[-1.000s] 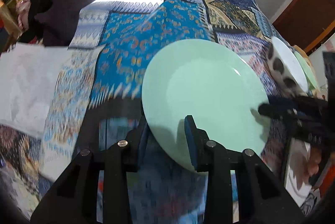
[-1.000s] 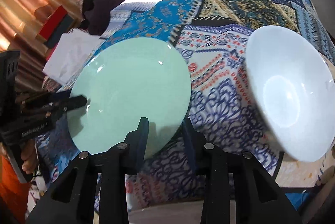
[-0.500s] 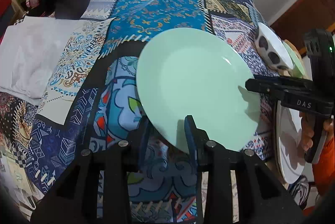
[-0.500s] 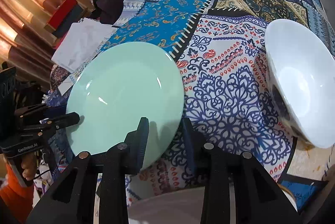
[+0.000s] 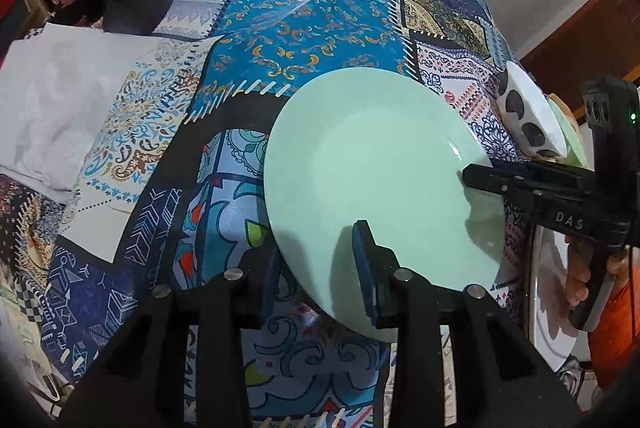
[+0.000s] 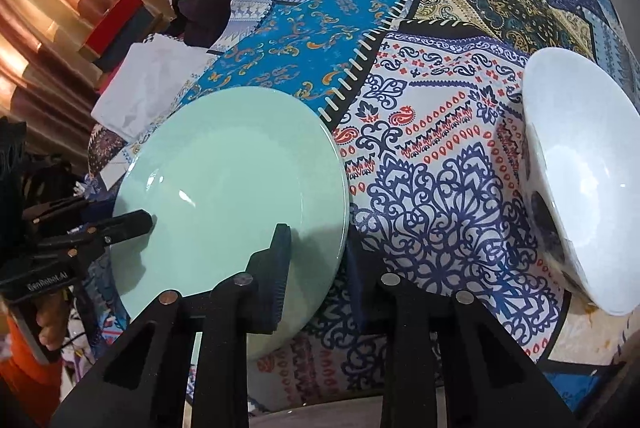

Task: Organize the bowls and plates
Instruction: 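Lift the mint green plate and carry it toward the white bowl, then lower the mint green plate onto the white plate stack with the left tool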

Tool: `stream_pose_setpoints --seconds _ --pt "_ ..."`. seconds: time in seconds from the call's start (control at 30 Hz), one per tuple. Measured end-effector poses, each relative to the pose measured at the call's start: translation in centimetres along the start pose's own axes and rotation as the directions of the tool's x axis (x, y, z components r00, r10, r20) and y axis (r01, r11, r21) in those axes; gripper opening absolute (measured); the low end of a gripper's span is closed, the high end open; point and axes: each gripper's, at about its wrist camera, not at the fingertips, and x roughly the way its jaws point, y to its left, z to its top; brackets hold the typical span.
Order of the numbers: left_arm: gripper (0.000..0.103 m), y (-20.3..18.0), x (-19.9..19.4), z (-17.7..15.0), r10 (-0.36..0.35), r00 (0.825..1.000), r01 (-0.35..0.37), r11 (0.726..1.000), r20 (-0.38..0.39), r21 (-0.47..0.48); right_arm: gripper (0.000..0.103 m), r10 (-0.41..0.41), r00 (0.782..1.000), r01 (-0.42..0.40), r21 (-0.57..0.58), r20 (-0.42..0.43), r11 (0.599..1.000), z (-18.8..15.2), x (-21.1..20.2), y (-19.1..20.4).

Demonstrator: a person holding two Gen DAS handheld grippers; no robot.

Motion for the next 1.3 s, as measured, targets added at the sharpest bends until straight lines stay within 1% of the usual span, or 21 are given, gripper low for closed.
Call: stream_pose_setpoints --seconds 0.1,0.27,0.57,0.77,1.03,1.17,1.3 --pt "0.034 -0.5 -0.2 -0.1 0.027 1.0 -0.028 0.999 0.011 0.019 0.024 -0.016 1.0 0.016 -0.007 0.014 1.0 -0.2 -0.4 0.2" --pt "0.034 -0.5 -0.9 -0.1 0.026 0.999 -0.026 1.0 0.026 0.008 0.024 -0.01 0.999 0.011 -0.017 0.033 1.0 -0.6 -1.3 0.4" --pt "0.034 -2.0 -4.4 -0.8 0.037 0.995 -0.04 0.999 0.095 0.028 0.024 -0.008 0.993 0.013 -0.04 0.12 0.999 -1.3 -4.9 1.6" --pt "0.035 -3.9 -7.5 -1.7 0.037 0.989 -0.045 0.997 0.146 0.056 0.024 -0.011 0.983 0.021 -0.052 0.183 0.998 -2.6 -8.2 2.4" --pt "0.035 -7.1 -11.0 -3.1 0.025 0.98 -0.046 0.994 0.199 0.1 0.024 -0.016 0.967 0.029 -0.046 0.253 0.999 -4.5 -12.1 2.2" --pt "0.035 -8.7 -12.2 -3.7 0.017 0.976 -0.046 0.991 0.216 0.127 0.024 -0.026 0.96 0.038 -0.038 0.28 0.999 -5.8 -13.7 1.9" --pt "0.035 -10.2 -12.9 -4.4 0.002 0.976 -0.036 0.988 0.218 0.15 0.024 -0.032 0.954 0.04 -0.021 0.3 0.999 -7.2 -14.9 1.3"
